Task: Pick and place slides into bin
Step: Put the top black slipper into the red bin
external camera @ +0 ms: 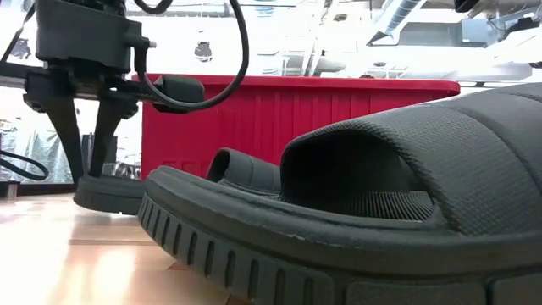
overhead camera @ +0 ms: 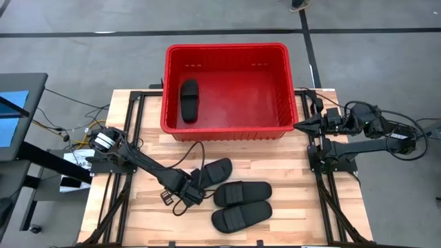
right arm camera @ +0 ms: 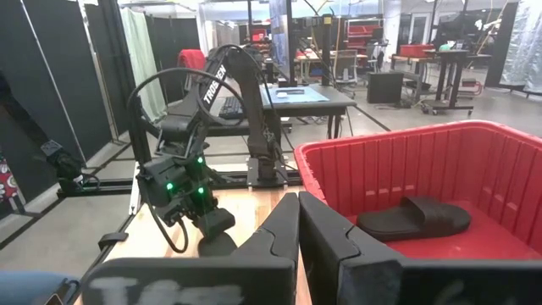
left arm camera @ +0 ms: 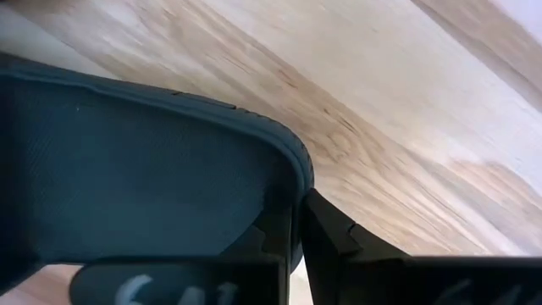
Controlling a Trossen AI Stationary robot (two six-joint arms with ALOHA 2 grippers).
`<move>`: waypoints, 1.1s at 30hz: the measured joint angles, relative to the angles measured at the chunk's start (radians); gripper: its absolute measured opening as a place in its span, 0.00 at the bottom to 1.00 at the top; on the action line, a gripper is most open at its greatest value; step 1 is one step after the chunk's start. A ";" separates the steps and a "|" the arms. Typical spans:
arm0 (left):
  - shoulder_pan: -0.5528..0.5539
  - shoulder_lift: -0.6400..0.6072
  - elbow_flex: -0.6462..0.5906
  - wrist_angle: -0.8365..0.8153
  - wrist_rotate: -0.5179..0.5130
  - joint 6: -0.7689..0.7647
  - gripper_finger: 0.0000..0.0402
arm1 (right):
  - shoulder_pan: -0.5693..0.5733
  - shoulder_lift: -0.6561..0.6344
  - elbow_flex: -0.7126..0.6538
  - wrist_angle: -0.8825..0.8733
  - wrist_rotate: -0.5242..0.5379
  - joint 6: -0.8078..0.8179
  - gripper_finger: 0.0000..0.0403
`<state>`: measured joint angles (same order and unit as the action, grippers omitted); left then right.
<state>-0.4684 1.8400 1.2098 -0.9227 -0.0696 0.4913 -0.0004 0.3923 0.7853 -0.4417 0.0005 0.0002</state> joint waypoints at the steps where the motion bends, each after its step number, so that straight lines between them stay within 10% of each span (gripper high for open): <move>1: -0.003 0.000 0.007 -0.019 0.000 -0.006 0.00 | 0.000 0.000 0.000 0.000 0.000 0.000 0.00; 33: -0.049 -0.004 0.385 -0.518 0.011 -0.184 0.00 | 0.000 0.000 0.000 0.000 0.000 0.000 0.00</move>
<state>-0.5179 1.8359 1.5944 -1.4412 -0.0583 0.3077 -0.0004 0.3922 0.7853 -0.4419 0.0002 0.0002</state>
